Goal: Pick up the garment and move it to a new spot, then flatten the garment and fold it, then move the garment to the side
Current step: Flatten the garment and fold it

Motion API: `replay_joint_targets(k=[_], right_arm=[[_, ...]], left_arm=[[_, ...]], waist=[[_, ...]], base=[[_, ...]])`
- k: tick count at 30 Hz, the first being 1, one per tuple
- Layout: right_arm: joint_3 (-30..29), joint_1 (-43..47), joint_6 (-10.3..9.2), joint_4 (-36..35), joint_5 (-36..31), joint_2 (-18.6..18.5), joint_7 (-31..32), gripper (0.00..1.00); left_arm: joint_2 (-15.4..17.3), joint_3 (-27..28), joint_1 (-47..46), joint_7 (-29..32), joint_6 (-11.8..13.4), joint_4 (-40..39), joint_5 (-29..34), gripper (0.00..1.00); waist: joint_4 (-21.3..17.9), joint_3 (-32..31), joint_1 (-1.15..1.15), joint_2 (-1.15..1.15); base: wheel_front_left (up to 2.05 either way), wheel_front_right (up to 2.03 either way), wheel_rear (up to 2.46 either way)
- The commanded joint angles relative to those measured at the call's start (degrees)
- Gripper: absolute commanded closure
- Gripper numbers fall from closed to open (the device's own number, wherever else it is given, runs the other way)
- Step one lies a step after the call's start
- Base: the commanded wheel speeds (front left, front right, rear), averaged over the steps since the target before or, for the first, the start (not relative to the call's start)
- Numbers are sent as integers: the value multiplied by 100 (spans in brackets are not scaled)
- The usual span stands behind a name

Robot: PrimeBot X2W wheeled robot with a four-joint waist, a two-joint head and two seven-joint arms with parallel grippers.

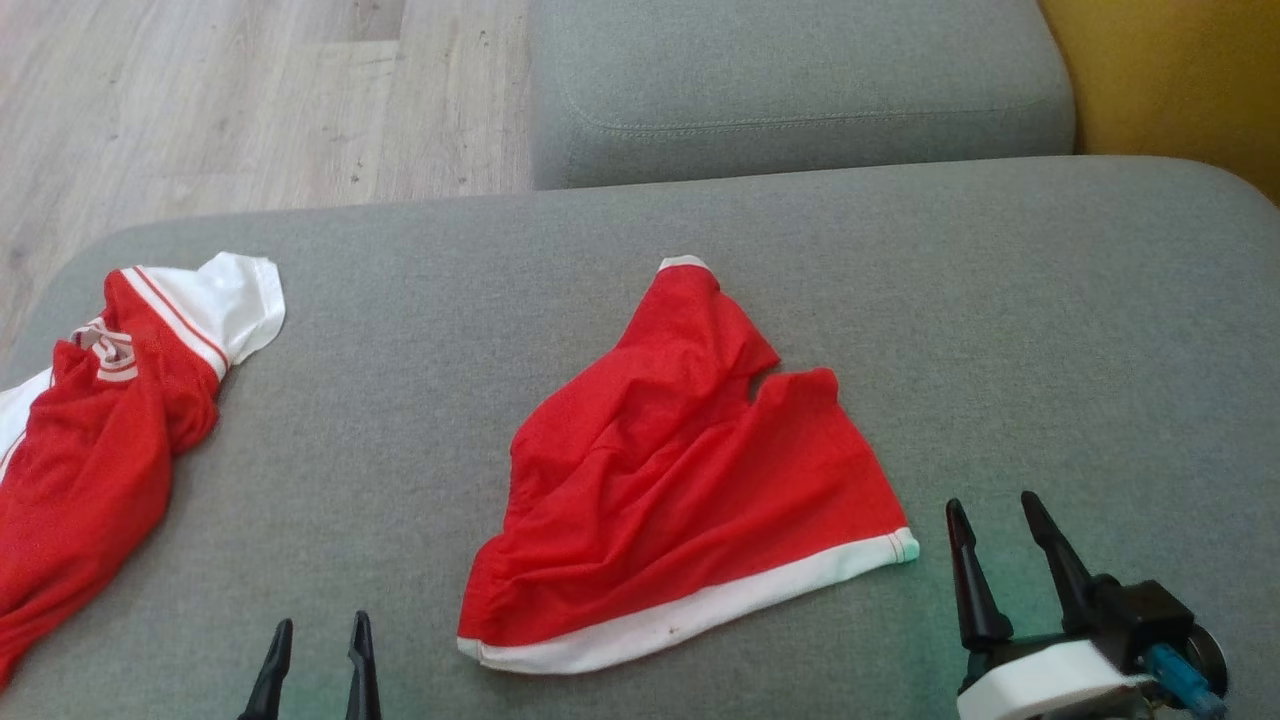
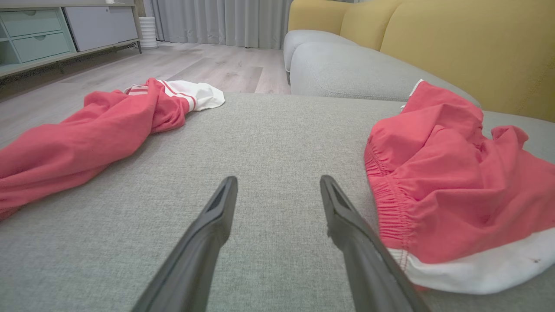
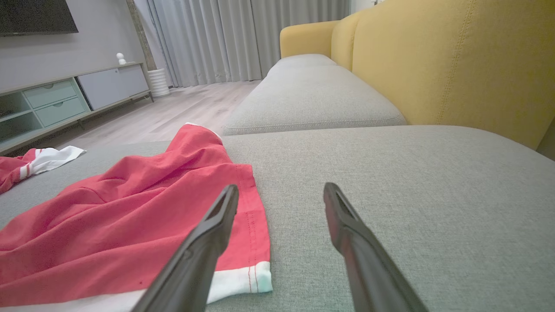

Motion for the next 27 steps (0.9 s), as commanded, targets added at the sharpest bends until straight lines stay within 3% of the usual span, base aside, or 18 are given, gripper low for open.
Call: replay_joint_targets(k=[1,9,14,17,22,27], right_arm=[[122,-206,44,-143,46,-25,-52,0],[158,-261,44,-131,57,-19,-52,0],[127,-335,44,-97,106,-18,-52,0],[205,-456,44,224,148,-29,-5,0],[557,-915,44,844,258,-115,760,0],[719,-1146,44,1247,268,-134,1227,0]], left_arm=[[-22,237,-272,-63,-21,-139,33,0],[-31,228,-282,-63,-64,-153,33,0],[-15,-120,-244,-49,-238,92,-183,0],[150,-416,-280,226,-312,181,-415,0],[666,-1206,-306,943,-336,-71,-1221,0],[963,-1635,-331,1218,-337,-308,-1724,0]], waist=[[-2,-5,0,0],[-13,11,0,0],[-45,-8,0,0],[-56,-9,0,0],[-75,47,0,0],[-37,149,0,0]], base=[[0,0,0],[0,0,0],[0,0,0],[0,0,0],[0,0,0],[0,0,0]])
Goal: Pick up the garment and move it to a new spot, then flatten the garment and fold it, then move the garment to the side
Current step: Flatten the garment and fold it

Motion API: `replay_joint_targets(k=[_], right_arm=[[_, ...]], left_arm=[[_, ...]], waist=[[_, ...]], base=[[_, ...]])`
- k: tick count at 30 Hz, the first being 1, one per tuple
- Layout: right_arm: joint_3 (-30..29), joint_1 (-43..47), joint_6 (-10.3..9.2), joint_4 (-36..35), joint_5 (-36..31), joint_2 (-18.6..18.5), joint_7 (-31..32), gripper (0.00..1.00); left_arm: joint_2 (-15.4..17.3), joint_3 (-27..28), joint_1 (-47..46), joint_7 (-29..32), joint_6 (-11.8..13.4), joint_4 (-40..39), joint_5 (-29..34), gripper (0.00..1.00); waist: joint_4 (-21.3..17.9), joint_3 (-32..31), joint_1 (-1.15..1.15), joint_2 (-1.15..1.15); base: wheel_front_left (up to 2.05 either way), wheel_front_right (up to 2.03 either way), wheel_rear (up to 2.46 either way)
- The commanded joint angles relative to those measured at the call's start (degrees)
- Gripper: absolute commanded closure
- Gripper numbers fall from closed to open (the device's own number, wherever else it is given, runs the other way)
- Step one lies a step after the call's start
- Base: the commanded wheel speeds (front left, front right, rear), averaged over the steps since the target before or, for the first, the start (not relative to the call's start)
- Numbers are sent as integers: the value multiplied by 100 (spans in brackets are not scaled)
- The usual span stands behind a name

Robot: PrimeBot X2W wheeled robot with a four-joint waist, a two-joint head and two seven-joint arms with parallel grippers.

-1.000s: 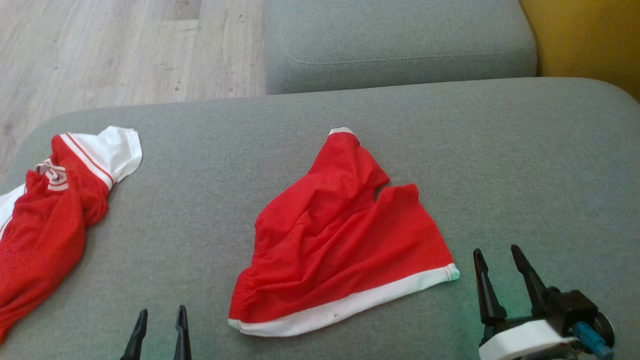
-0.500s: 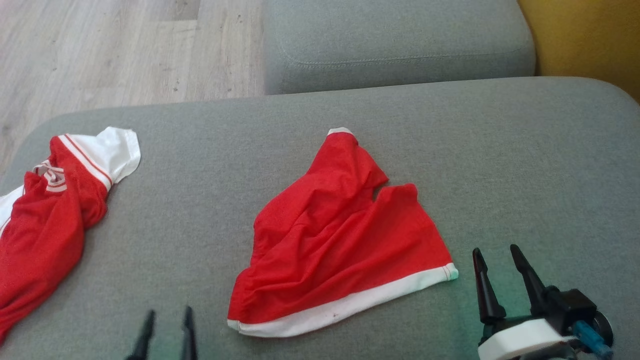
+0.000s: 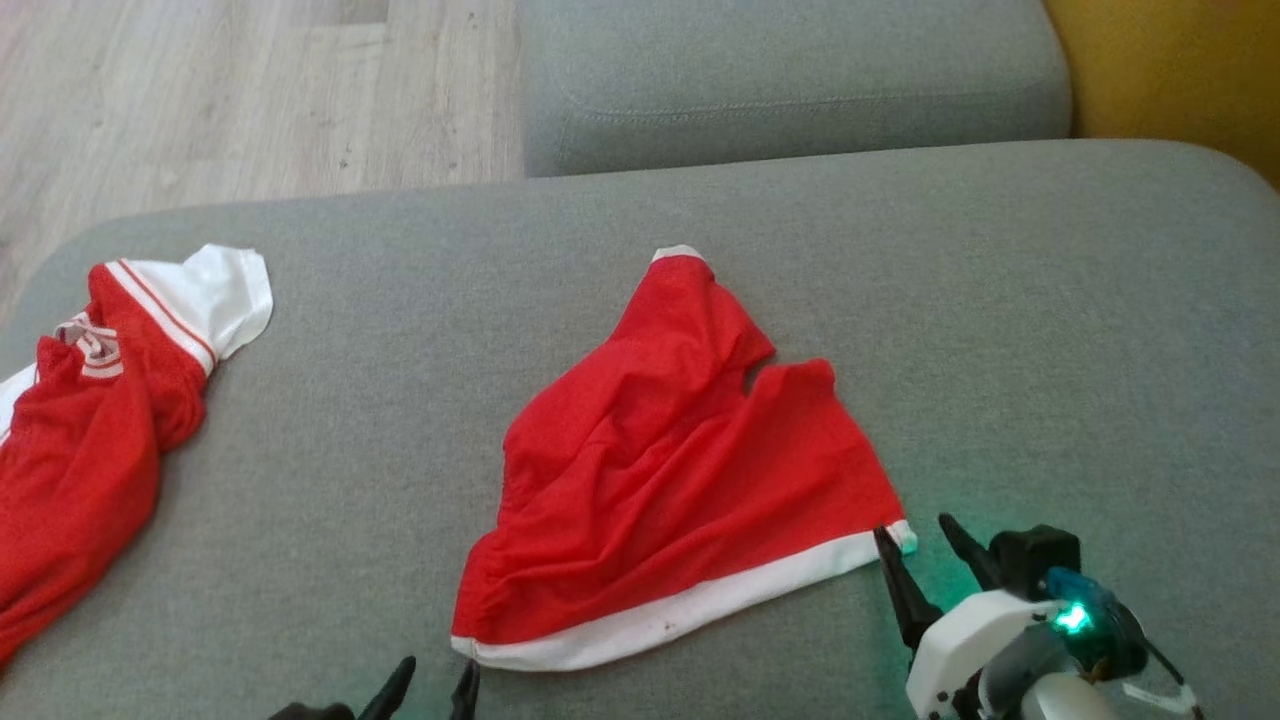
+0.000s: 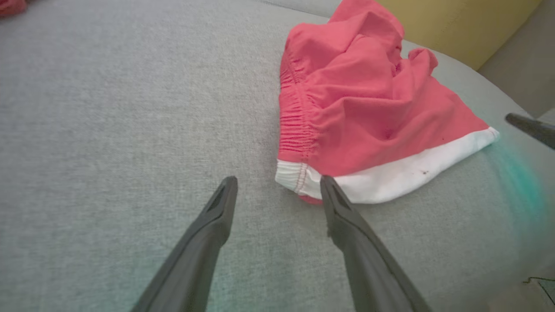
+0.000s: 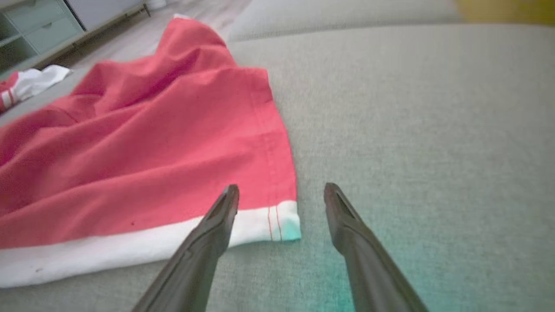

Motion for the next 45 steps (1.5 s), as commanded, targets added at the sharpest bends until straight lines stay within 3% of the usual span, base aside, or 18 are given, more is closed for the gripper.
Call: replay_joint_targets(k=[1,31,32,33,34,35,36,39,45], right_arm=[[136,-273,44,-97,-35,-72,29,0],[718,-978,44,897,128,34,426,0],[774,-989,44,917,165,35,466,0],[837,-995,44,939,214,34,515,0],[899,-1003,44,946,265,23,542,24],[935,-1010,44,934,324,6,526,67],[968,-1014,44,931,387,-12,526,100],[1099,-1016,44,897,623,-88,572,100],[1038,-896,44,358,1504,-181,643,100]], left_arm=[[105,138,-309,-21,9,-192,-37,0],[836,-1261,-1287,25,8,309,-1032,0],[850,-1331,-1302,35,8,324,-1081,4],[868,-1395,-1318,30,8,332,-1127,18],[881,-1435,-1332,10,8,342,-1164,28],[892,-1472,-1347,-14,8,348,-1196,53],[902,-1507,-1368,-37,8,350,-1225,60],[949,-1654,-1425,-37,8,332,-1351,100],[1090,-1791,-1368,3,8,-118,-1892,100]], waist=[[22,57,0,0],[-103,554,0,0],[-113,558,0,0],[-121,559,0,0],[-127,559,0,0],[-130,560,0,0],[-129,561,0,0],[-128,525,0,0],[-146,393,0,0]], base=[[0,0,0],[0,0,0],[0,0,0],[0,0,0],[0,0,0],[0,0,0],[0,0,0],[0,0,0],[0,0,0]])
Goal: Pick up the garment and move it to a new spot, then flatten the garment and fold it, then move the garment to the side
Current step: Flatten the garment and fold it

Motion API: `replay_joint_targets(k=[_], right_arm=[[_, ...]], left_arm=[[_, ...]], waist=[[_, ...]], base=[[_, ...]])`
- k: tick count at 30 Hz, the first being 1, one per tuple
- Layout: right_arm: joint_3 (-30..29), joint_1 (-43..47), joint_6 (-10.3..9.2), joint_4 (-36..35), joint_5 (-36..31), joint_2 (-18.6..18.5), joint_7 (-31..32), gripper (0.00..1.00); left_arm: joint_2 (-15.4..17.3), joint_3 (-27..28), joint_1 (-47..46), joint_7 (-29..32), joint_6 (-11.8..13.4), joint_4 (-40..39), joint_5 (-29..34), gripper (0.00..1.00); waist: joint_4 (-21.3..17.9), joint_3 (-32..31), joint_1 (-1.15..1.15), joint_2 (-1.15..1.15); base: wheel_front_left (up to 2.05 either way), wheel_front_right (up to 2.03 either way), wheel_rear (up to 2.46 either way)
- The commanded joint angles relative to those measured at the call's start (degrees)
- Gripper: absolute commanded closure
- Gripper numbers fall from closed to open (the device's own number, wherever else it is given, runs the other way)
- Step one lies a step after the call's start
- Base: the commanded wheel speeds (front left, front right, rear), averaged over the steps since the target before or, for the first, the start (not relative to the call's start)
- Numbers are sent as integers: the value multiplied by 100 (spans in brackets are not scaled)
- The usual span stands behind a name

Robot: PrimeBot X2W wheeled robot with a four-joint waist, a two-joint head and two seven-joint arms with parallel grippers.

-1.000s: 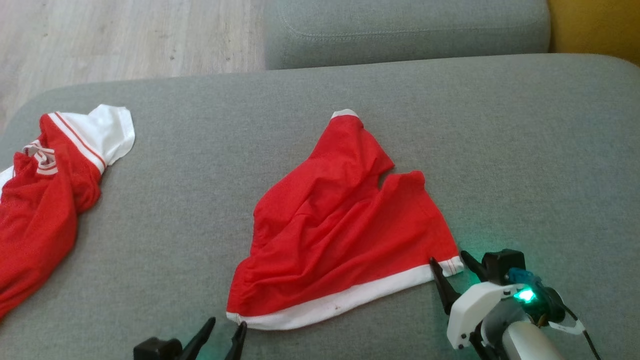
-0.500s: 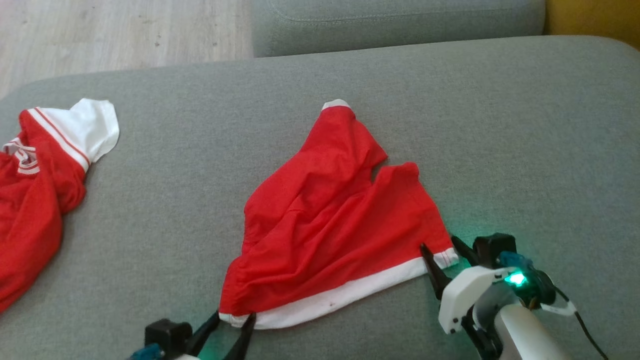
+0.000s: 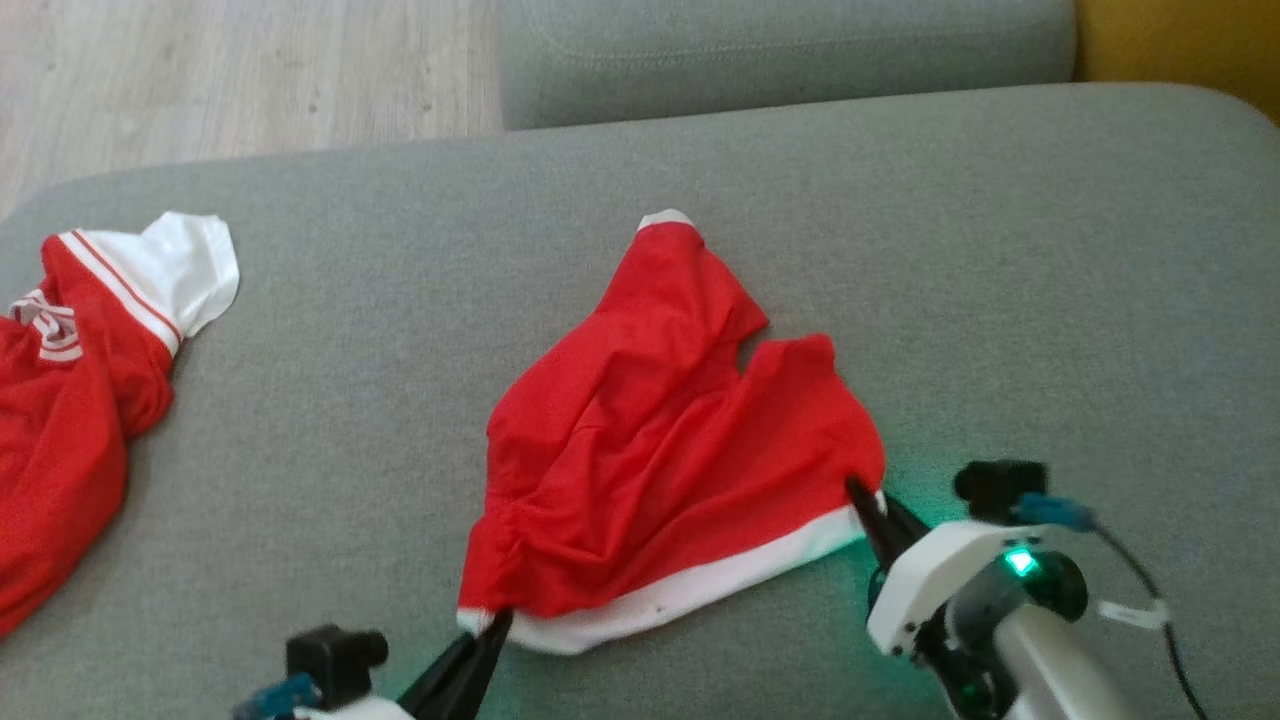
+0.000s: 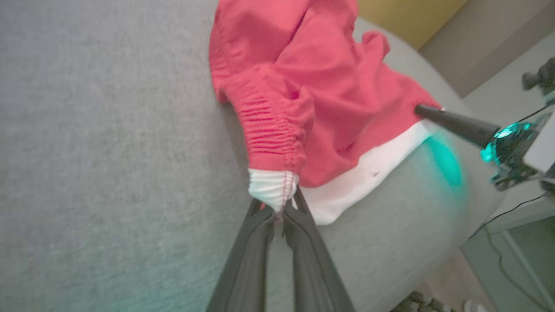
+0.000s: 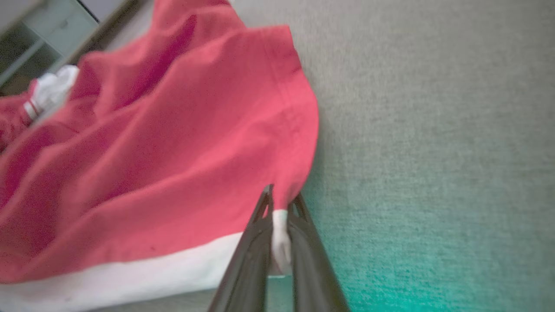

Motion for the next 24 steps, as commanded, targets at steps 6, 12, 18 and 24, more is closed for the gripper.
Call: replay_joint_targets(k=[6,12,18,24], right_arm=[[-252,455,44,-2381,1704,-373,380,100],[-1247,1014,44,-5005,2936,-681,870,100],[-1977,734,44,-6596,3472,-422,1546,100],[-2517,-292,44,-6712,3167,-96,2391,100]], left_arm=[[527,336,23,-96,8,-1940,-872,100],[943,806,28,138,122,-4202,-1531,100],[1097,1233,-723,733,548,-5663,-2033,100],[947,1491,-2152,1603,1300,-5795,-2611,100]], waist=[[-139,-246,-1,0],[-413,-368,-1,0],[-721,-328,-1,0],[-905,-4,-1,0]], base=[[0,0,0],[0,0,0],[0,0,0],[0,0,0]])
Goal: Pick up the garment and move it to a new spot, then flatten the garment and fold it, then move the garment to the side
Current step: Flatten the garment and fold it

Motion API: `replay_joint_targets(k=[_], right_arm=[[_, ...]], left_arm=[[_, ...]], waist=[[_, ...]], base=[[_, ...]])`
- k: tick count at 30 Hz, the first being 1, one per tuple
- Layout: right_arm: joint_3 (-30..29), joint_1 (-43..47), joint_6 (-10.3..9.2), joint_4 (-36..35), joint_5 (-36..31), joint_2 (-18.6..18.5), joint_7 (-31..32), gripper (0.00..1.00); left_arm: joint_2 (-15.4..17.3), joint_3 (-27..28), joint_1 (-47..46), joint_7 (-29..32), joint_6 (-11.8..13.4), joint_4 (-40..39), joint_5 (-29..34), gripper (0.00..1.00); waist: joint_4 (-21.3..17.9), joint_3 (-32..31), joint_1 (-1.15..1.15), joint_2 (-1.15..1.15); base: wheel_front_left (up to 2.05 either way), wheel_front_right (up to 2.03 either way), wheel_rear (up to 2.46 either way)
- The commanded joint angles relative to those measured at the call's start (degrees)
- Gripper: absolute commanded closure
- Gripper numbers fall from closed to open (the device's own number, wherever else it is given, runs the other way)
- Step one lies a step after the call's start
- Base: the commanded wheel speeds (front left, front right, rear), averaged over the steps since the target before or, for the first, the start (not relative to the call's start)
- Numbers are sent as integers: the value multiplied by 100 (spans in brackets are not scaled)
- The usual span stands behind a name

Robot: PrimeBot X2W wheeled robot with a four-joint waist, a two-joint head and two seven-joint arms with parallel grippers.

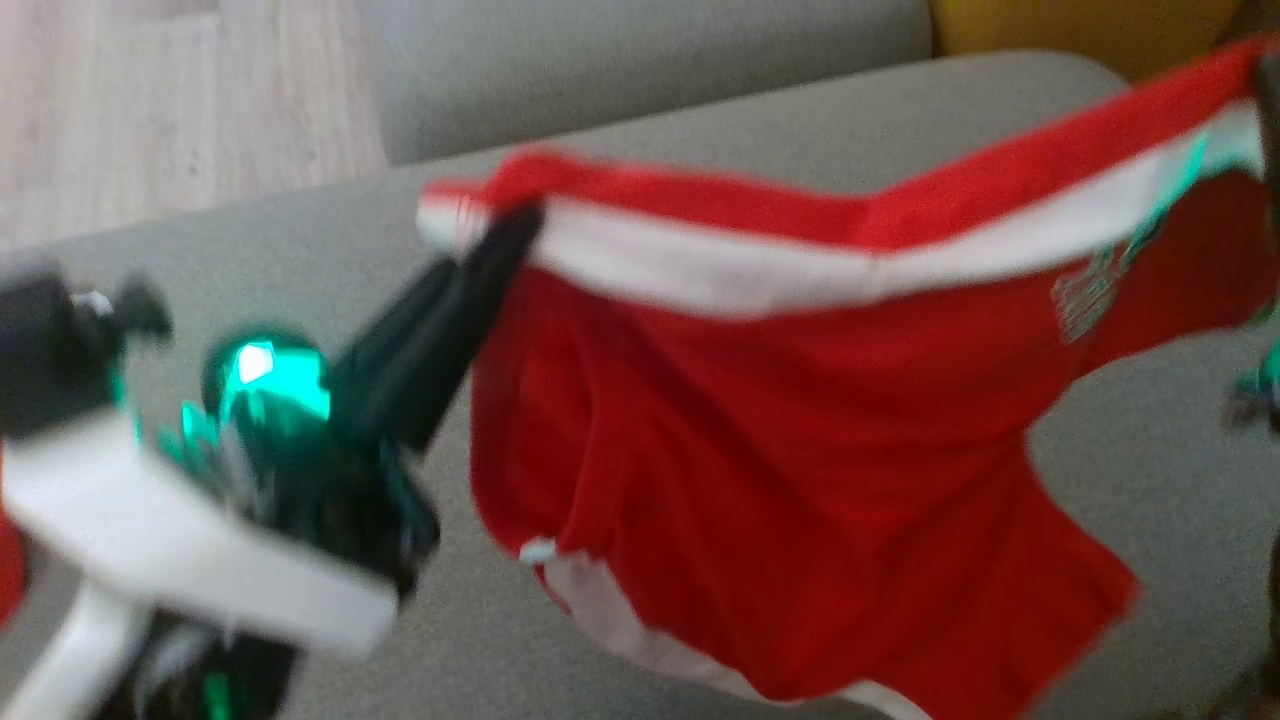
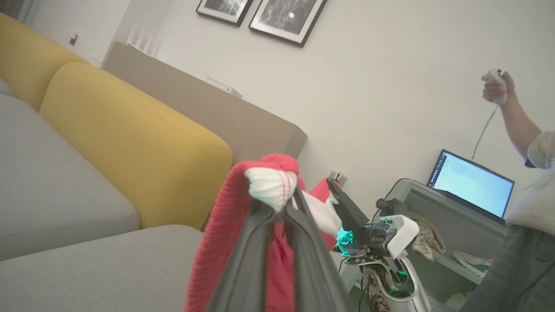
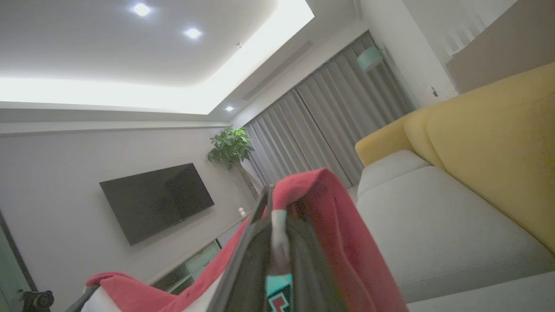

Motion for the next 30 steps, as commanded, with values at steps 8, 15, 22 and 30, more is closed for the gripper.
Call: replay_joint_targets(k=[8,15,22,30], right_arm=[[-248,-2638,44,1872,-899,331,372,100],[56,-4961,44,4199,-1469,334,-1135,100],[406,-5712,44,5702,-1473,335,-2203,100],[913,-3760,44,5855,-1649,335,-2494,100]], left_arm=[[-204,179,-2701,711,704,1928,647,100],[-730,-145,-4754,-178,123,4594,2010,100],[-1143,-324,-5661,-1406,-547,6363,2642,100],[-858,-784,-4109,-1801,-1015,6739,2543,100]], waist=[[-82,1416,0,0],[-56,2397,0,0],[-64,2736,0,0],[-159,2459,0,0]], base=[[0,0,0],[0,0,0],[0,0,0],[0,0,0]])
